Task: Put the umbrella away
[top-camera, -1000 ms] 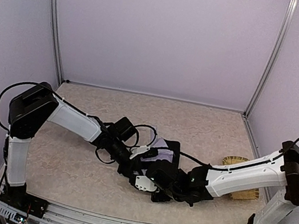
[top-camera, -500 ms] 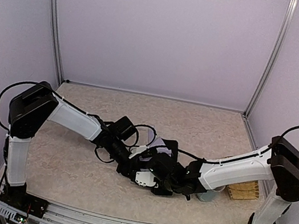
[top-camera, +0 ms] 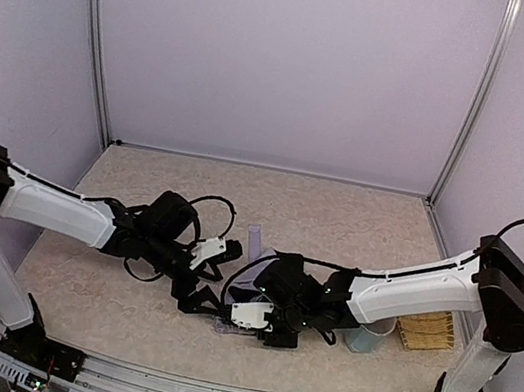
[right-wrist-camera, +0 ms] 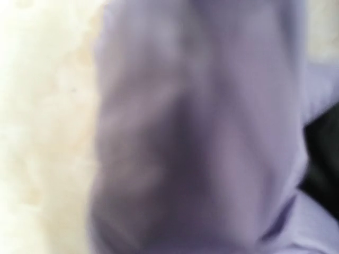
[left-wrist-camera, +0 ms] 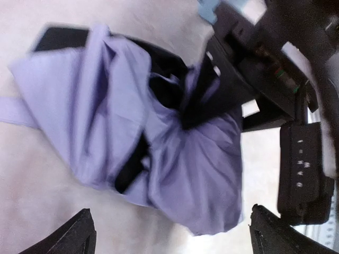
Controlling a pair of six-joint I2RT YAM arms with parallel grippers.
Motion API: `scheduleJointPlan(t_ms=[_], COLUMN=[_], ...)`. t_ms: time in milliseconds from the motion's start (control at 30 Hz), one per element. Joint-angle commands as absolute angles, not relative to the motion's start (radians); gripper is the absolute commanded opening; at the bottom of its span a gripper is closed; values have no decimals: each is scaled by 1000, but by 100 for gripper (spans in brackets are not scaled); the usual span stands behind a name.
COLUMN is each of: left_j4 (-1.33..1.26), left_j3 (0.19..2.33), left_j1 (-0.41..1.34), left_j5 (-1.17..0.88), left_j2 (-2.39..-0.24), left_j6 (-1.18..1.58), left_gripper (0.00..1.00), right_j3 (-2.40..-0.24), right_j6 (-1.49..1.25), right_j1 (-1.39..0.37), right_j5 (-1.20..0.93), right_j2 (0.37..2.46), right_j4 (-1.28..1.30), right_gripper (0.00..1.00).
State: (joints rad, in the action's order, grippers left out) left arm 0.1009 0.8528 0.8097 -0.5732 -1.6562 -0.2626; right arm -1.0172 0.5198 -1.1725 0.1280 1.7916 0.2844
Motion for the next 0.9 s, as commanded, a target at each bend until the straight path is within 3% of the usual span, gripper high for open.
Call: scheduleJointPlan(t_ms=[0,100,267,367,500,667,733,867], left_j4=[-222,-522,-1057,-960,-733,-582,-491,-489], left_j3=[681,482,181,207,239,249,292,340], left_j1=[899,1011,1028,1029,1064,1155,1181,1210], left_j5=[-121,55,-173,-300,-285,-161,-142,-52], left_j2=[-1355,-1122,-925,-928,-945,-1061,-1143,-1267], left_j6=[-209,-328,-281,-303,-469,-639,-687,-751], left_gripper=[99,99,99,99,98,73,73,85], right_j3=[-1022,-1032,-1081,-1116,-1161,-1195,-1209,-1257], right_j6=[403,378,348,327,314,304,304,333], right_j1=[-1157,-1152,-1124,-1084,-1010,-964,-949,-942], right_j5=[-102,-197,-392,-543,-765,-804,-818,-801], right_j2=[1852,1863,1890,1905,1973,2072,2109,2180], right_j4=[490,535,624,689,795,837,844,896], right_gripper=[4,3,2,2,4,3,3,3])
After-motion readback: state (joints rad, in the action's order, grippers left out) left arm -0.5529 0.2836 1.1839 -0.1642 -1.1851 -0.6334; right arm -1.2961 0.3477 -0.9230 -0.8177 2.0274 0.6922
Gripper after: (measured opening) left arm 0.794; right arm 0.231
